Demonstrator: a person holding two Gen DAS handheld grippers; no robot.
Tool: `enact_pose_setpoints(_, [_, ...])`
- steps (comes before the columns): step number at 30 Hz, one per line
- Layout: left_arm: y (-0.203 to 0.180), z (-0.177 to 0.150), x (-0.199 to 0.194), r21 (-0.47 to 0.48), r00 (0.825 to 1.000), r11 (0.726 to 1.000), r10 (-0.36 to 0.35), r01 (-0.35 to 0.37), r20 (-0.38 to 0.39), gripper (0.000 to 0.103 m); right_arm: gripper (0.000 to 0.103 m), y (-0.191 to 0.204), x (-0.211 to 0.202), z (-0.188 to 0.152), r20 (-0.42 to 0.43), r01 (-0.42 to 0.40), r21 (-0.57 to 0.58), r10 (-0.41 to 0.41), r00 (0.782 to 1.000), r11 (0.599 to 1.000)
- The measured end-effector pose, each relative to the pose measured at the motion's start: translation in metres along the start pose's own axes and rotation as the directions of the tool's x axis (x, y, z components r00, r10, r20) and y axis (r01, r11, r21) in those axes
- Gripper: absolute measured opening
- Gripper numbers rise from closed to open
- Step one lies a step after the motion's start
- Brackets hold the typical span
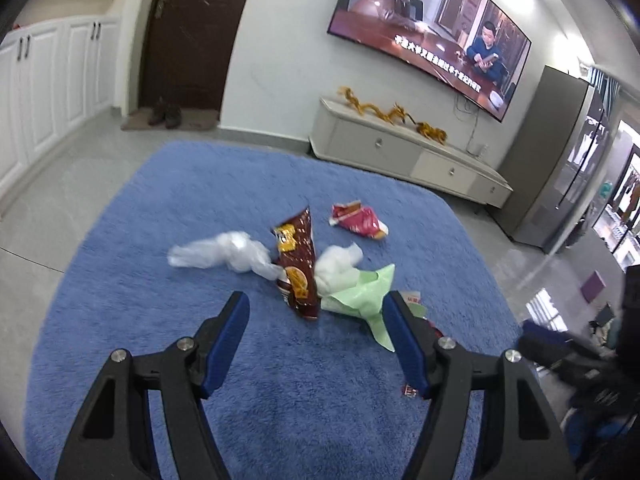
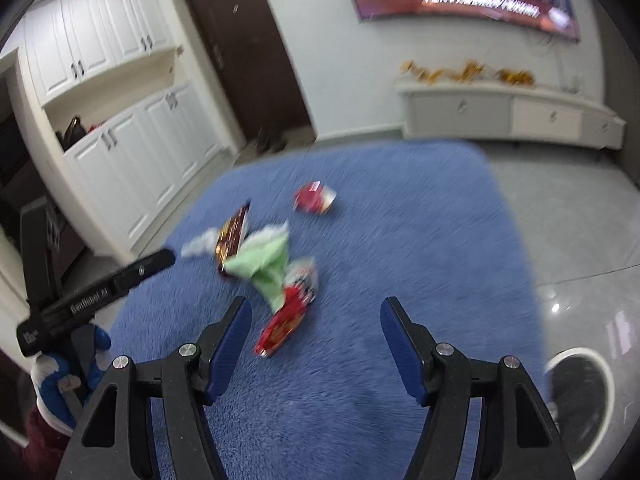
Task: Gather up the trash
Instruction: 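Grasp the green paper with the left tool while the right tool grasps the red printed bag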
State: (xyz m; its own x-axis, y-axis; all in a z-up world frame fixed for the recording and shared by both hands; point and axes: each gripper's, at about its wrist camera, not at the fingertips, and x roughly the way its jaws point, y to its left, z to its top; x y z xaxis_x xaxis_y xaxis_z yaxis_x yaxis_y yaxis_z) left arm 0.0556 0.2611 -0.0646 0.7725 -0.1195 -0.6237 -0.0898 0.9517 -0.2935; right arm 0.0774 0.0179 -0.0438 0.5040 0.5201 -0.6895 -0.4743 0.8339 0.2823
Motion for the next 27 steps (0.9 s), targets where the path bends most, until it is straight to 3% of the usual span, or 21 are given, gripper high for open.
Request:
enact_pose_setpoints(5, [0.009,0.001,0.023,-0.046,0.998,0.998,-0.044,0.042,-0.044,0.063,0.064,0.005,0.038,-0.004,-0.072,-0.059,-0.015,0.058,0.996,0.998])
enact_pose_setpoints(8, [0.008,0.001,0.031,-0.043,0.997,0.997,-0.063,0.061,-0.053,0.062,0.057,0.006,0.058,-0.005,-0.103,-0.090,-0.008,0.089,0.991,0.996])
enact_pose_setpoints(11, [0.001,0.002,0.037,-0.025,0.995,0.996,-0.085,0.083,-0.061,0.060,0.043,0.004,0.071,-0.005,-0.130,-0.113,0.002,0.113,0.985,0.994])
enact_pose_setpoints(13, [-0.005,0.002,0.041,-0.008,0.993,0.996,-0.091,0.091,-0.069,0.060,0.029,0.004,0.074,-0.008,-0.134,-0.126,0.003,0.125,0.983,0.992])
enact_pose_setpoints(17, [-0.019,0.002,0.050,0.021,0.992,0.995,-0.099,0.101,-0.082,0.059,0.023,-0.006,0.060,-0.008,-0.101,-0.126,0.018,0.127,0.987,0.992])
enact_pose_setpoints(27, [-0.045,0.000,0.085,0.038,0.983,0.991,-0.122,0.128,-0.141,0.059,0.023,-0.055,0.005,-0.021,-0.015,-0.043,0.113,0.045,0.999,0.993])
